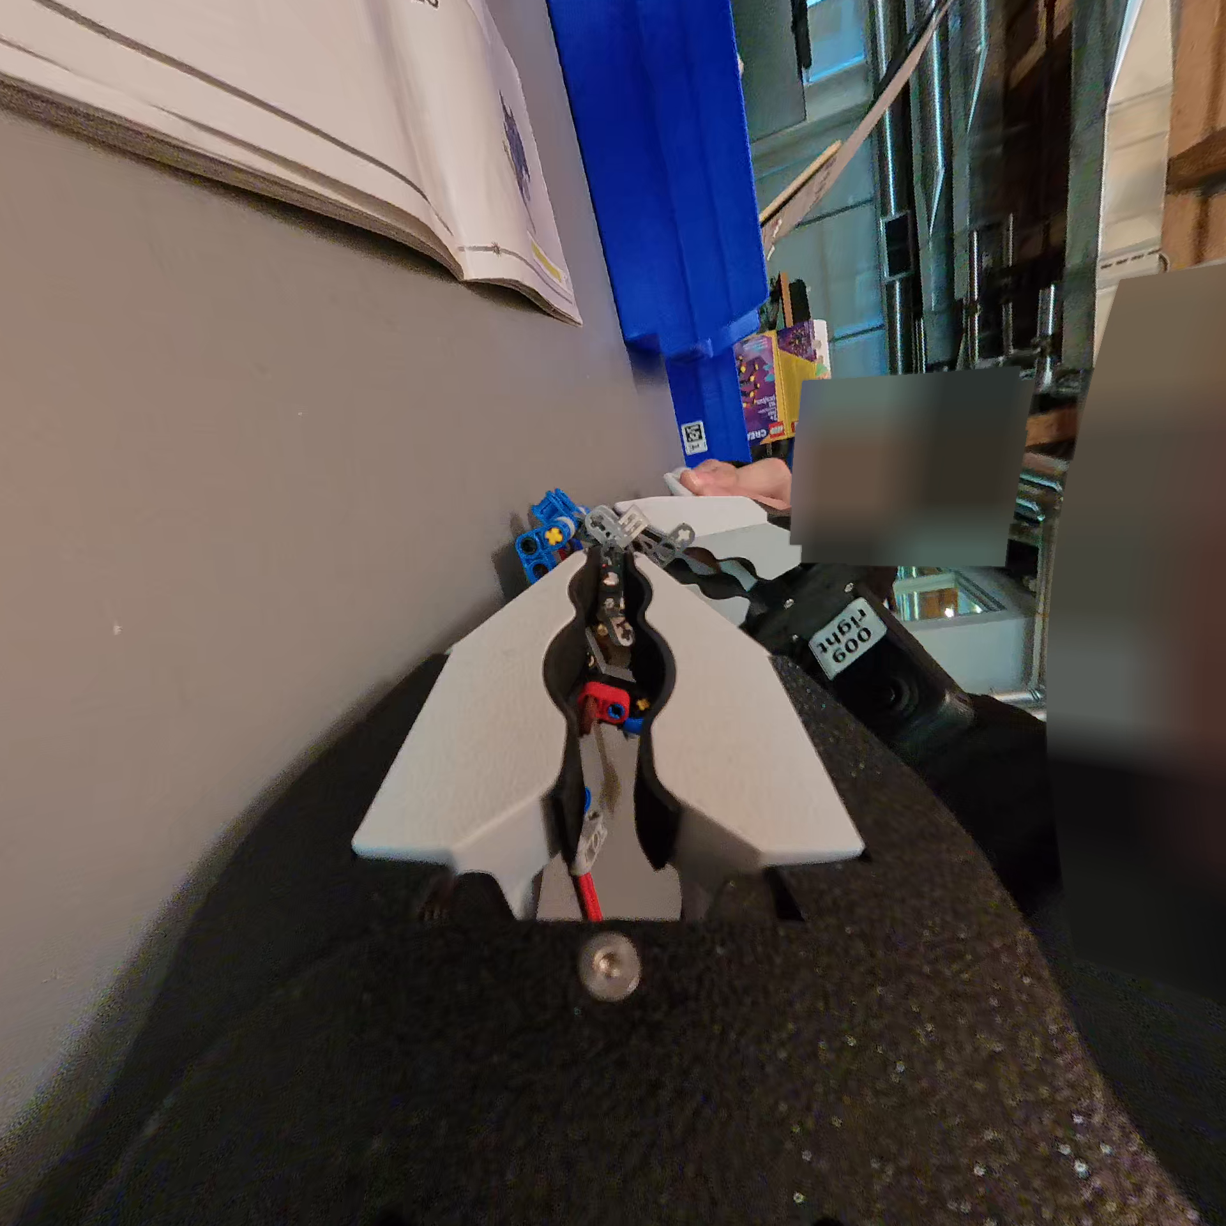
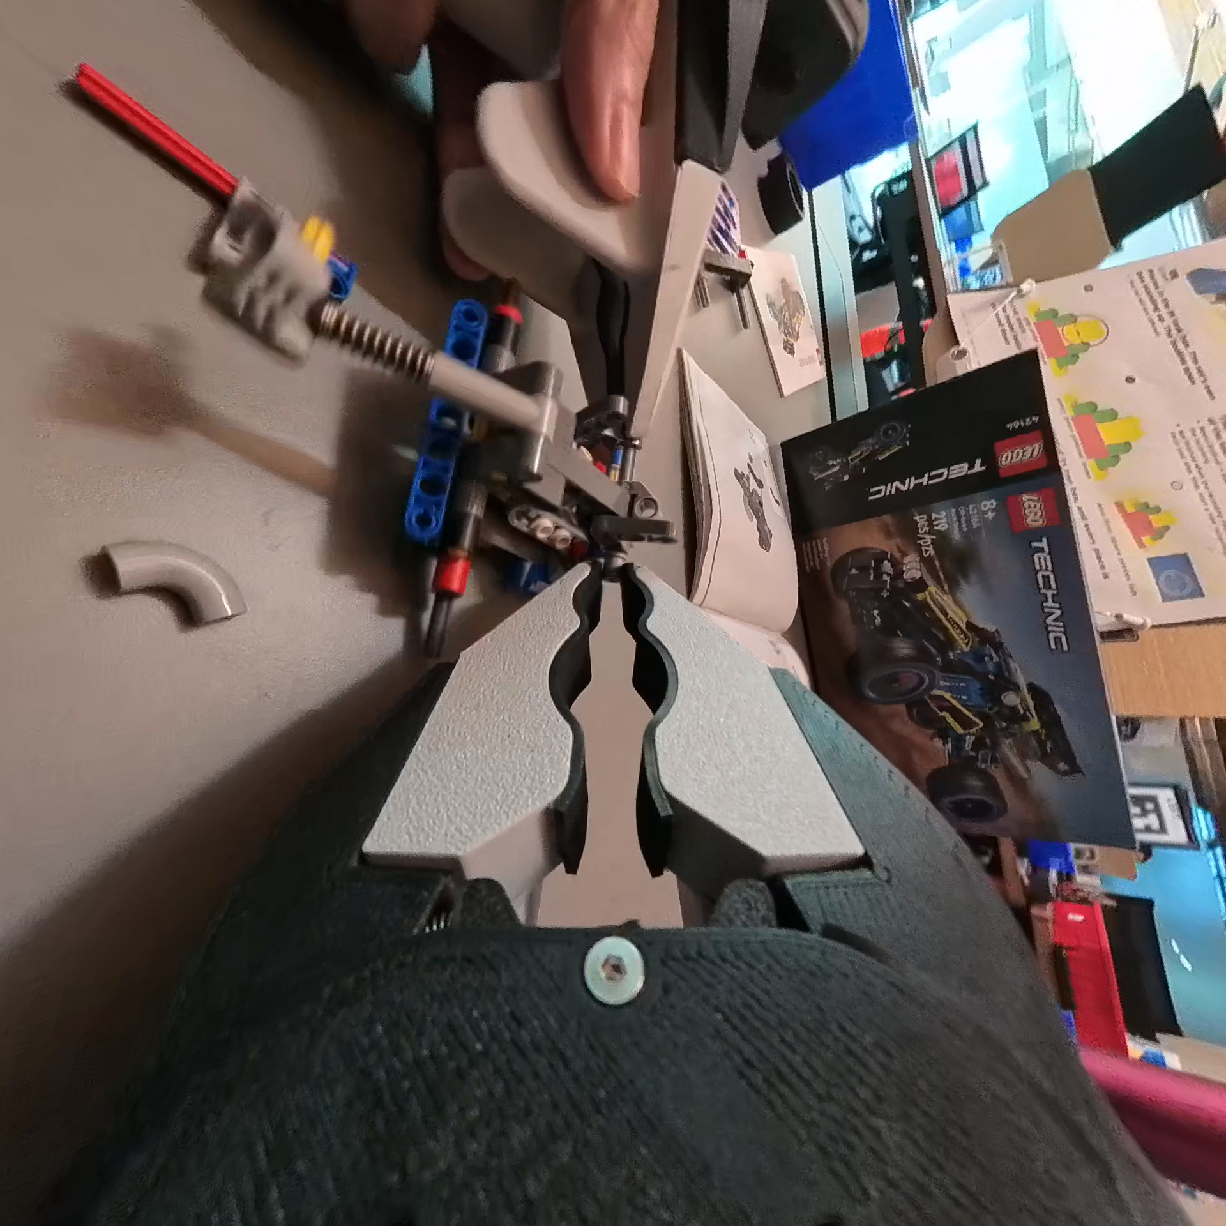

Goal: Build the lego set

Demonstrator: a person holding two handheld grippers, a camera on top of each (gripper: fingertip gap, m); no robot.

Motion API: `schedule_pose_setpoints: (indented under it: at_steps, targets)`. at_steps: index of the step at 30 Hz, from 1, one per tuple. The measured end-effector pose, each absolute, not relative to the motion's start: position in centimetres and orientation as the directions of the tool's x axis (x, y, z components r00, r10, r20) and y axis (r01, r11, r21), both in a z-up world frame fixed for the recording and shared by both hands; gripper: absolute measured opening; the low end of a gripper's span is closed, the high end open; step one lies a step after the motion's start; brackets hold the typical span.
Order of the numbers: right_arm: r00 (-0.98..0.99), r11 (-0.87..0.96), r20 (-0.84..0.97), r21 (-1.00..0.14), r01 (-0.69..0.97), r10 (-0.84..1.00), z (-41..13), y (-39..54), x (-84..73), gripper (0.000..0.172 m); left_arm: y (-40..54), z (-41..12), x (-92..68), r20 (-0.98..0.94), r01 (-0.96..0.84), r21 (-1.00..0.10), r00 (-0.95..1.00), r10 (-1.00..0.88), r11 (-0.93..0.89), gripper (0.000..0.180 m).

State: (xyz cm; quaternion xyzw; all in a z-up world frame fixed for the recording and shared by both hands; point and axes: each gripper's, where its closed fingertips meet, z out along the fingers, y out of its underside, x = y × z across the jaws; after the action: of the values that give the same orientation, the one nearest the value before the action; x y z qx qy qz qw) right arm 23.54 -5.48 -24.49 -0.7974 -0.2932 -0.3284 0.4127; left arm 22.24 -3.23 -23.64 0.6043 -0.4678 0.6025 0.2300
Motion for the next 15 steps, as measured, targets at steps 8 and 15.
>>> schedule_pose_setpoints:
  at_steps: [8,15]
  targets:
    - [0.571,-0.454,0.799,-0.444,0.773,0.191,-24.05,-5.38,23.51,0.004,-3.17,-23.47,22.00,0.964,-0.896,-0.230,-0.155,-0.217,-0.381,0.004]
    - [0.591,-0.477,0.787,-0.457,0.751,0.177,-24.06,-5.39,23.73,0.004,-3.34,-23.54,21.78,0.956,-0.893,-0.254,-0.174,-0.237,-0.370,0.004]
